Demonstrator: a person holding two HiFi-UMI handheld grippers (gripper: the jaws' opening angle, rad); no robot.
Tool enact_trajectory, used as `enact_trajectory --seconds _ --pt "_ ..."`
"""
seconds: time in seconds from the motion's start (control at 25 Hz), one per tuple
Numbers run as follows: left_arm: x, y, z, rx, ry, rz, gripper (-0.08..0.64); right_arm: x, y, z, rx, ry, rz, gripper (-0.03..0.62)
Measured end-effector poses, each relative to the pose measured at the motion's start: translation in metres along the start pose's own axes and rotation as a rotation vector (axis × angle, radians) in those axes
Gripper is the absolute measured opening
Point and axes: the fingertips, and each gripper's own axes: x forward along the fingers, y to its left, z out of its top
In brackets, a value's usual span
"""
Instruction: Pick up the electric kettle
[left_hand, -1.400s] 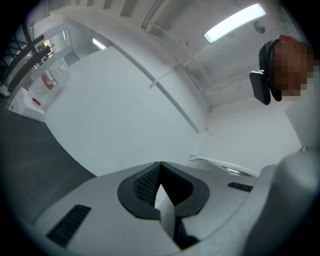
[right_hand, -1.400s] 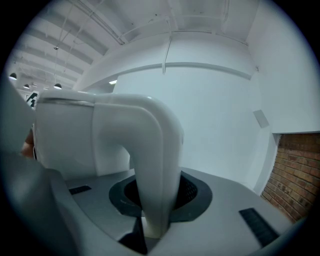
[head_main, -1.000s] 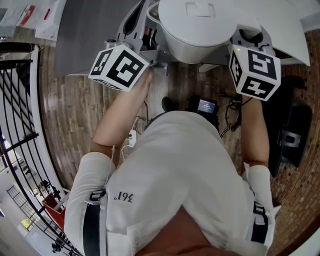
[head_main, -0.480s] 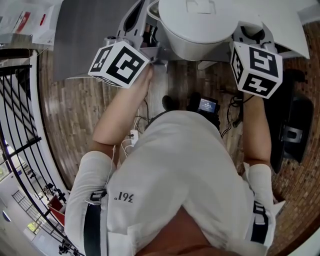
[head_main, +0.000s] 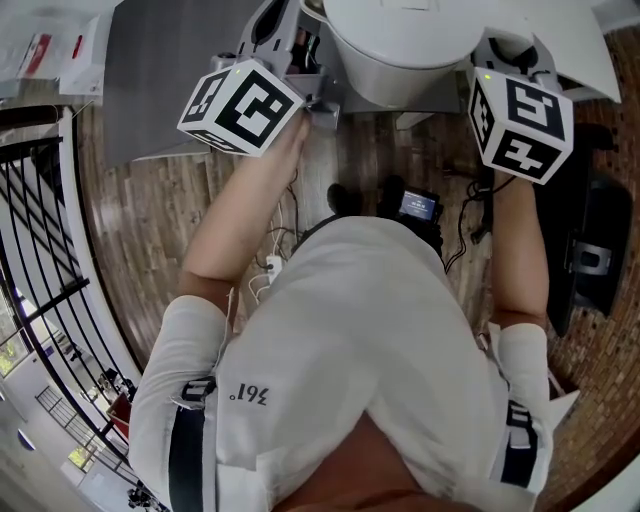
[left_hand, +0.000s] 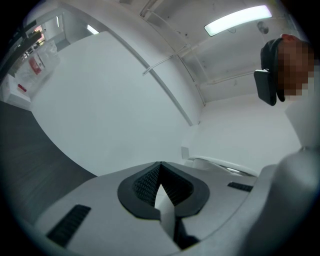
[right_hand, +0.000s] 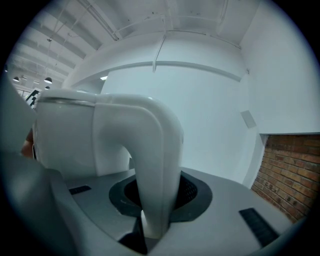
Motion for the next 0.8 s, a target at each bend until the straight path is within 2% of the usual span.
enact_trajectory --seconds 0.6,0.8 --pt "0.003 -0.010 0.005 -0.047 0.033 -0.110 -0.002 -0.023 0.001 0.007 0.008 0.003 -0.103 0.083" --pt "0.005 -0.009 0.003 -0.039 0.053 -0.127 -0.002 -0.026 0.000 0.002 0.014 0.010 -0.135 0.083"
